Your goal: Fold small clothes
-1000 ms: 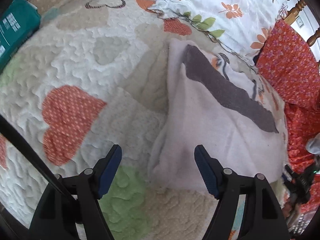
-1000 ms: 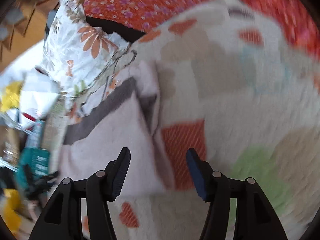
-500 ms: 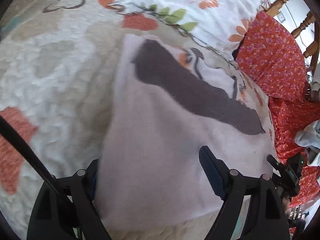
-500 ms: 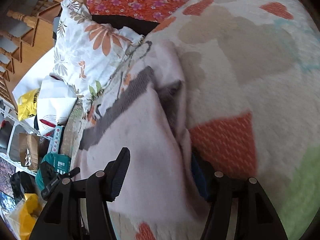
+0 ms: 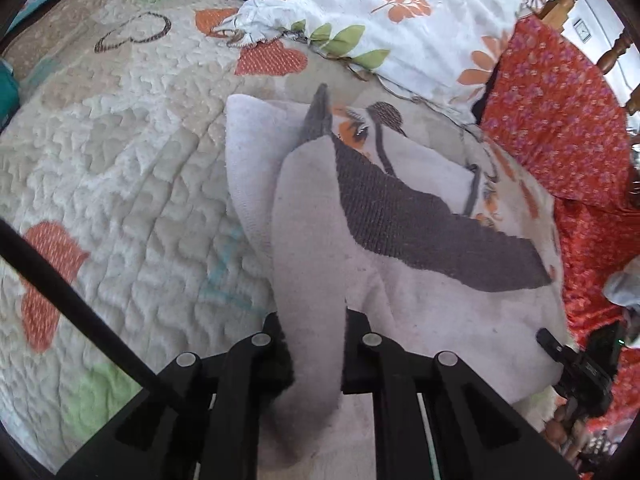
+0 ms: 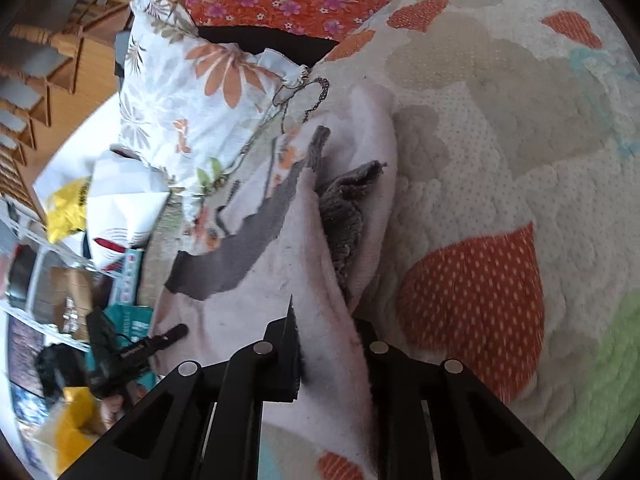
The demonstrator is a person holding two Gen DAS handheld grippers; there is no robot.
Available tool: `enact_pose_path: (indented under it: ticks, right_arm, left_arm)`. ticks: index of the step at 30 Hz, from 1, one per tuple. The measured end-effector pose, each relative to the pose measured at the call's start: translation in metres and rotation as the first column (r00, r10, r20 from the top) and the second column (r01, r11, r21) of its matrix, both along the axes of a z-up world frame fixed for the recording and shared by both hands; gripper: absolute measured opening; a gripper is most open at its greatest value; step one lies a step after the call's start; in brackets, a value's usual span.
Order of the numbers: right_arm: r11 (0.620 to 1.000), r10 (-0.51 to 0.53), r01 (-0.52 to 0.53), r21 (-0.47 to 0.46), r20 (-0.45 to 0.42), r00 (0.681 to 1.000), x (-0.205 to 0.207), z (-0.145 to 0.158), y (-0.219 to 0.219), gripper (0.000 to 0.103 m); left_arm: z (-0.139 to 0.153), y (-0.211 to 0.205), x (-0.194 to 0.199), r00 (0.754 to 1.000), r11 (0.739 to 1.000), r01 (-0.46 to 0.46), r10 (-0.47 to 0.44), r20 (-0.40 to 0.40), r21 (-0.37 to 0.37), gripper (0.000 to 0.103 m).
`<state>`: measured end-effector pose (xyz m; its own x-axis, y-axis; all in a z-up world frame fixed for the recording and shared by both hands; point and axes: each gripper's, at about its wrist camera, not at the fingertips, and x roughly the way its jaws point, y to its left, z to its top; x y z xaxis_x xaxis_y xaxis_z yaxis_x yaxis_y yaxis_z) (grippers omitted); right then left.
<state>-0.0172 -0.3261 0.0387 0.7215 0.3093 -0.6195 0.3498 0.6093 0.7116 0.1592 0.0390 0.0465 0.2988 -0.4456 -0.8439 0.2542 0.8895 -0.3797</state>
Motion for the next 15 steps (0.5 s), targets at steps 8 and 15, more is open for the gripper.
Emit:
enact_pose_path:
  ticks: [8,15]
  right_arm:
    - [0.998,0.005,0.001,0.061,-0.090,0.996,-0.050,-0.005,0.001,0.016]
    - [0.998,-0.046,0.038,-0.054,-0.172,0.984,-0.077,-0.014,0.005,0.025]
  left_arm:
    - [-0.021,0.020,-0.036,0.991,0.997,0.074,-0.071,-0.111,0.024,0.015]
    - [-0.025,0.065,-0.039,0.987,0.998,-0.058,0.056,-0.150,-0.005,0.037]
